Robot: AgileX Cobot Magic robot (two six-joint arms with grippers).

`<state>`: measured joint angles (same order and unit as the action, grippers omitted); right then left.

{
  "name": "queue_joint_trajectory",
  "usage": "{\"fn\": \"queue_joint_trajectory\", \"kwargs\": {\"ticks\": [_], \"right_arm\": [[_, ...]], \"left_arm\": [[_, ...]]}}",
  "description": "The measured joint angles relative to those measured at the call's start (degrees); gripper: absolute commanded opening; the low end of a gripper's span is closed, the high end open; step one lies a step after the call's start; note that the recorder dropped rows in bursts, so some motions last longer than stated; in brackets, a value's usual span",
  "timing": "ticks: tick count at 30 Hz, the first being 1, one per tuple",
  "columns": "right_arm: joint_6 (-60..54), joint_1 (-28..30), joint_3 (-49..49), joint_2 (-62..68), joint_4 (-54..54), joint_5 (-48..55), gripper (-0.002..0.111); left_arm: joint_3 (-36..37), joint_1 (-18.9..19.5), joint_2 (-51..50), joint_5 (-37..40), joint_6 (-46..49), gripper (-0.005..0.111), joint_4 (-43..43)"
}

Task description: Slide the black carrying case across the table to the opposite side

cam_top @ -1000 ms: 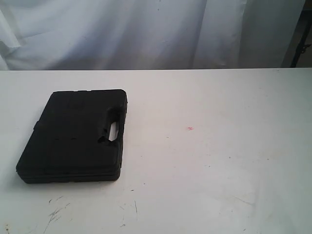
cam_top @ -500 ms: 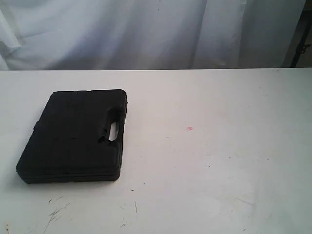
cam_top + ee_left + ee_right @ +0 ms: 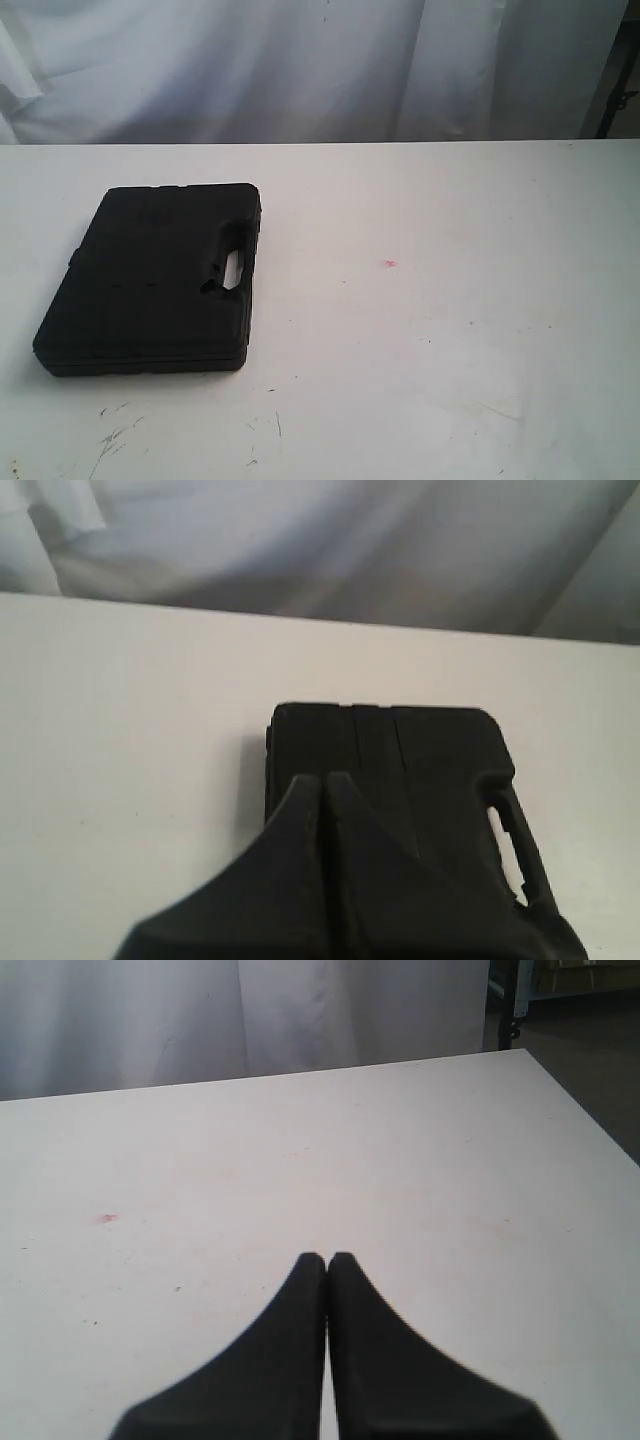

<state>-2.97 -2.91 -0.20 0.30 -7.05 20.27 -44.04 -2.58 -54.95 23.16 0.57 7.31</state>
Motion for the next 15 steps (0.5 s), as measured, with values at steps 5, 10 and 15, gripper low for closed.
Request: {"fn": "queue_joint_trajectory", "kwargs": {"ticks": [5,10,15], "right_arm": [[0.0,0.0,0.0,0.0,0.0,0.0,0.0],[0.0,0.0,0.0,0.0,0.0,0.0,0.0],[0.0,0.0,0.0,0.0,0.0,0.0,0.0]], "left_arm": [[0.0,0.0,-5.7,0.6,0.0,0.0,0.1],[-0.3,0.0,-8.1,1.4,-0.1,0.0,0.9],[-4.7,0.0,-12.5,8.0,-0.1,0.0,1.0]]}}
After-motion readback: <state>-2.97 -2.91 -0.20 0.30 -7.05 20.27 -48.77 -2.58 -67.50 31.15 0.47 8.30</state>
